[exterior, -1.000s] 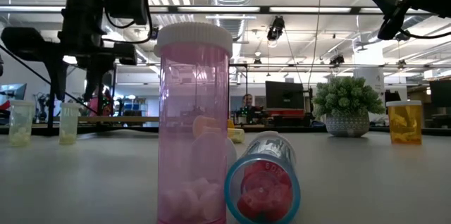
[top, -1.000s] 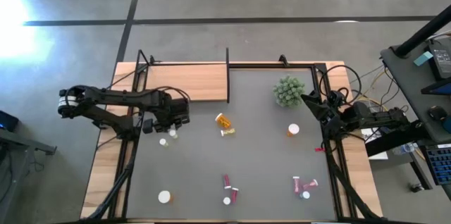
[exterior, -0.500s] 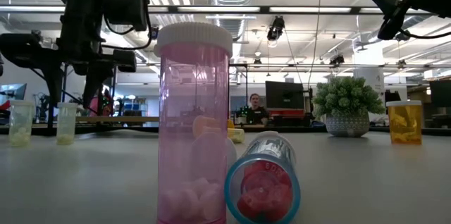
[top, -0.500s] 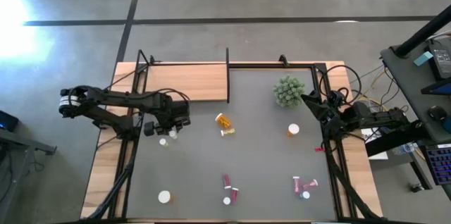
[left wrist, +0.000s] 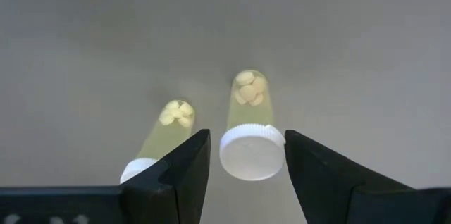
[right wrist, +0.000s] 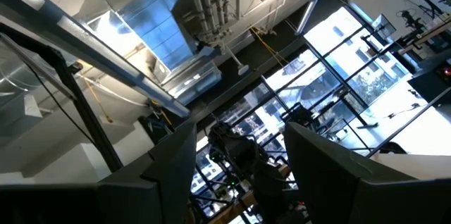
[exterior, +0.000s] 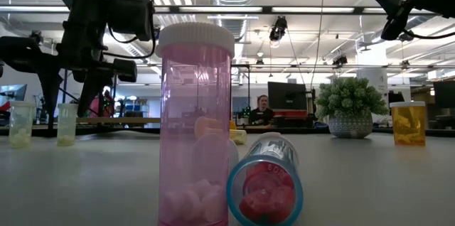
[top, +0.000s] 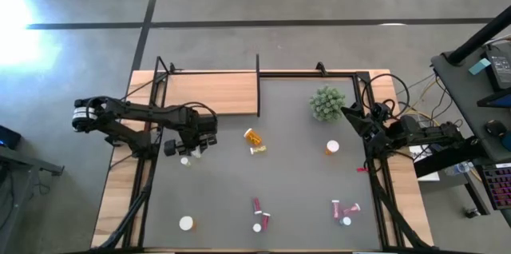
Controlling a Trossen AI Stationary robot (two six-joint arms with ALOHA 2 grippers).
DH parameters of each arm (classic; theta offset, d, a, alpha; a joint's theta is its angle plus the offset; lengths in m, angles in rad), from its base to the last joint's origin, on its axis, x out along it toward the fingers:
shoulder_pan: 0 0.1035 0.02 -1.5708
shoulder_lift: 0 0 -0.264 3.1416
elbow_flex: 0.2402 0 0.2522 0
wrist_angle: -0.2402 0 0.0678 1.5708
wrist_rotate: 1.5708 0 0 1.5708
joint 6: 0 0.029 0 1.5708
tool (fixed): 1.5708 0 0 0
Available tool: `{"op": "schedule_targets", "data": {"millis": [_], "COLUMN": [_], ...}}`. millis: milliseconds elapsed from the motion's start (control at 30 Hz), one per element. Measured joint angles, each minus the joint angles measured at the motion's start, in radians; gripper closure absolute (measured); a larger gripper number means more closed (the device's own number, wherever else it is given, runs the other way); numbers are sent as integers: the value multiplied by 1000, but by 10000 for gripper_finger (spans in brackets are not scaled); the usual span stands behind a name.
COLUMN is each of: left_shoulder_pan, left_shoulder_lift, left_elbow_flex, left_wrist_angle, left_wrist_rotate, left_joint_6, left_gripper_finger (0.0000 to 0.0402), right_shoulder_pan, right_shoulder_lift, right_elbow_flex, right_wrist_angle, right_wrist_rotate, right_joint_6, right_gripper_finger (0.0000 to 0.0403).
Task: Pick and place medicine bottles onto shelf by color
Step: Put the top left yellow pill bottle on the shelf
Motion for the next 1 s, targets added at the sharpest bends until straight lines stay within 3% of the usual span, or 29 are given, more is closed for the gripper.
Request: {"op": "schedule_targets", "data": {"millis": [200,500,1000], "left_shoulder_pan": [0,1,63], "left_shoulder_lift": [0,0,-16], "left_elbow_flex": [0,0,60], "left_wrist_angle": [3,21,9], "left_wrist_rotate": [0,-1,-2], "left_joint_6": [6,8,29], "left_gripper_finger": [239,297,293], "right_shoulder_pan": [0,0,0], "right_shoulder_lift": [0,0,0], "right_elbow_flex": [0,0,0], "right_wrist_angle": [0,0,0], "right_wrist_rotate": [0,0,0], "right_joint_6": [0,0,0], "right_gripper_finger": [197,197,197]}}
